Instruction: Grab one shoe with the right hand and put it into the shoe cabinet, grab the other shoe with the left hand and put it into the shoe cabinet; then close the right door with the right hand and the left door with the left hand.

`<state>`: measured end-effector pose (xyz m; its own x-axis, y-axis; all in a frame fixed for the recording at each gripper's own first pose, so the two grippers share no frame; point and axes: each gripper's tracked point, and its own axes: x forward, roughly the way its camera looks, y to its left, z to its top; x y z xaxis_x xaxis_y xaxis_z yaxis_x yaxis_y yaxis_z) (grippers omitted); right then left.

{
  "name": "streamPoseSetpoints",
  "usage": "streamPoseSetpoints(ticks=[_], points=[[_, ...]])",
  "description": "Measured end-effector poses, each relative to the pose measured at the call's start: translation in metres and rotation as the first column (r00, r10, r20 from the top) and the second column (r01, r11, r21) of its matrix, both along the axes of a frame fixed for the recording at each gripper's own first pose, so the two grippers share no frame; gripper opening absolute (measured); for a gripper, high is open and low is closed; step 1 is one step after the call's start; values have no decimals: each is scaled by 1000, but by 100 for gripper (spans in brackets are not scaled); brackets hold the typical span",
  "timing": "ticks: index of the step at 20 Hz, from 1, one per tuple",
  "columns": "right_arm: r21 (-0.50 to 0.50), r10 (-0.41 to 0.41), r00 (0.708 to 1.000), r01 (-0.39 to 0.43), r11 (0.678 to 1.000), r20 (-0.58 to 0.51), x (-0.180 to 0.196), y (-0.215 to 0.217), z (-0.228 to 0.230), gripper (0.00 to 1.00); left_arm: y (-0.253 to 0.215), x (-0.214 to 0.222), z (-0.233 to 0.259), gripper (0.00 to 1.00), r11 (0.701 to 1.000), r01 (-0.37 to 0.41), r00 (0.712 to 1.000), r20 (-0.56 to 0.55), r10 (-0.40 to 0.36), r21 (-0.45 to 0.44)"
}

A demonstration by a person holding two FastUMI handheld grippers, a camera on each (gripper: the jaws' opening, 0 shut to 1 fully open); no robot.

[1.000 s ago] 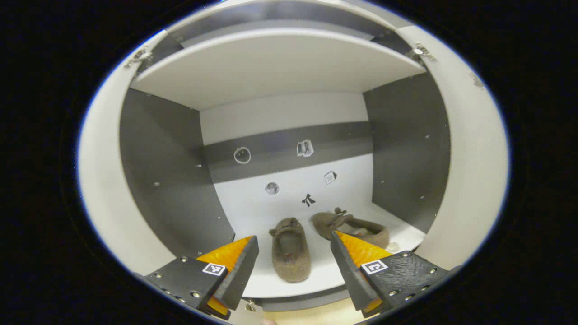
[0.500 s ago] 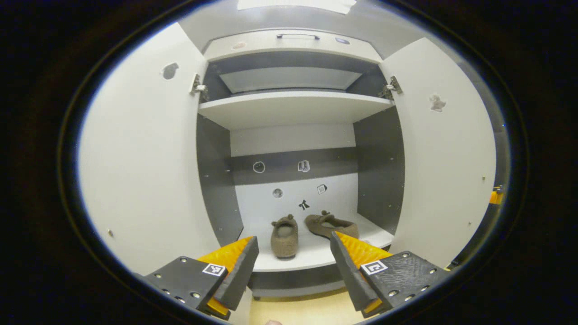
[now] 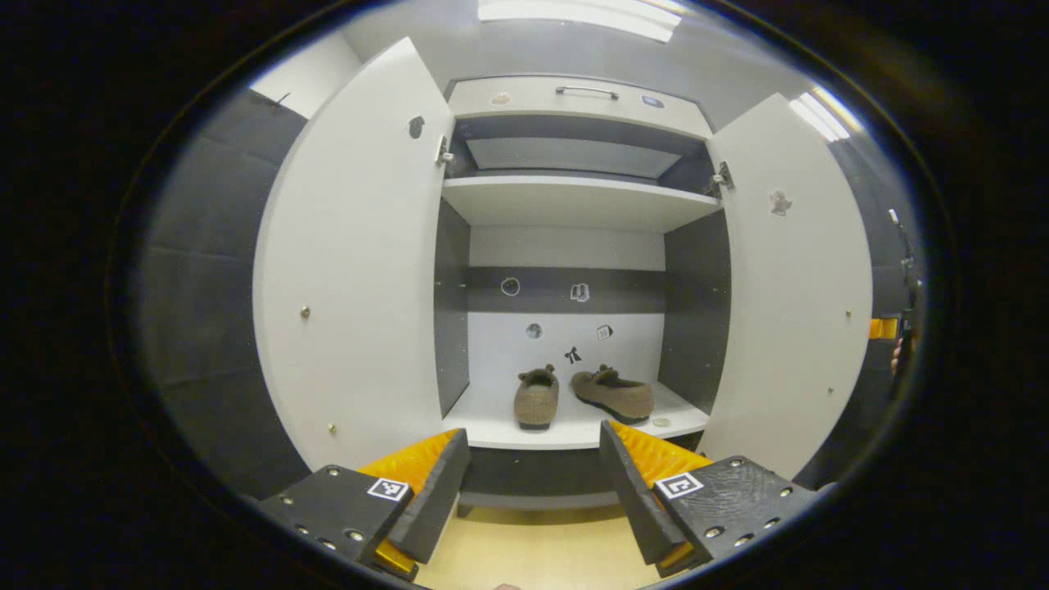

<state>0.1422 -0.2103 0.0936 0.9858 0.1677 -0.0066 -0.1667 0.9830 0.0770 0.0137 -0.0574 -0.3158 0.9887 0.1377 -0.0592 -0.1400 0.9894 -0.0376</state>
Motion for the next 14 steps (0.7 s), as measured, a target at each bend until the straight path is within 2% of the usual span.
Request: streamPoseSetpoints(ticks=[1, 2, 3, 4, 5, 6, 9, 12, 13, 14], points=[[-6, 11, 1000, -11, 1000, 0, 0, 4, 1, 98, 1, -7, 0, 84, 1000, 1, 1000, 6, -1, -12], [-21, 16, 1000, -16, 1000, 0, -1, 7, 1, 98, 3, -13, -2, 100, 1000, -3, 1000, 5, 3, -24], [-37, 18, 1000, -18, 999, 3, -3, 10, 2, 98, 6, -17, -4, 92, 999, -7, 1000, -3, 7, -36], [-52, 25, 1000, -24, 998, 7, -6, 15, 3, 98, 8, -20, -7, 100, 999, -3, 1000, -11, 3, -44], [-67, 25, 1000, -25, 997, 1, -9, 20, 2, 98, 10, -22, -8, 100, 999, 1, 1000, -14, -2, -49], [-81, 28, 1000, -28, 996, 0, -13, 24, 0, 98, 14, -24, -10, 92, 998, 3, 1000, -19, -4, -57], [-144, -28, 999, 33, 989, 33, -20, 22, 7, 97, 23, -27, -10, 92, 997, 19, 1000, -21, -20, -74], [-127, 0, 1000, 0, 992, -3, -23, 36, 1, 97, 33, -30, -11, 93, 997, 23, 999, -21, -25, -77], [-118, 0, 1000, -1, 993, -9, -25, 39, 1, 92, 37, -30, -11, 93, 996, 25, 999, -23, -27, -86], [-117, -9, 1000, 8, 993, -4, -26, 41, 3, 97, 40, -30, -11, 93, 995, 30, 999, -17, -32, -95]])
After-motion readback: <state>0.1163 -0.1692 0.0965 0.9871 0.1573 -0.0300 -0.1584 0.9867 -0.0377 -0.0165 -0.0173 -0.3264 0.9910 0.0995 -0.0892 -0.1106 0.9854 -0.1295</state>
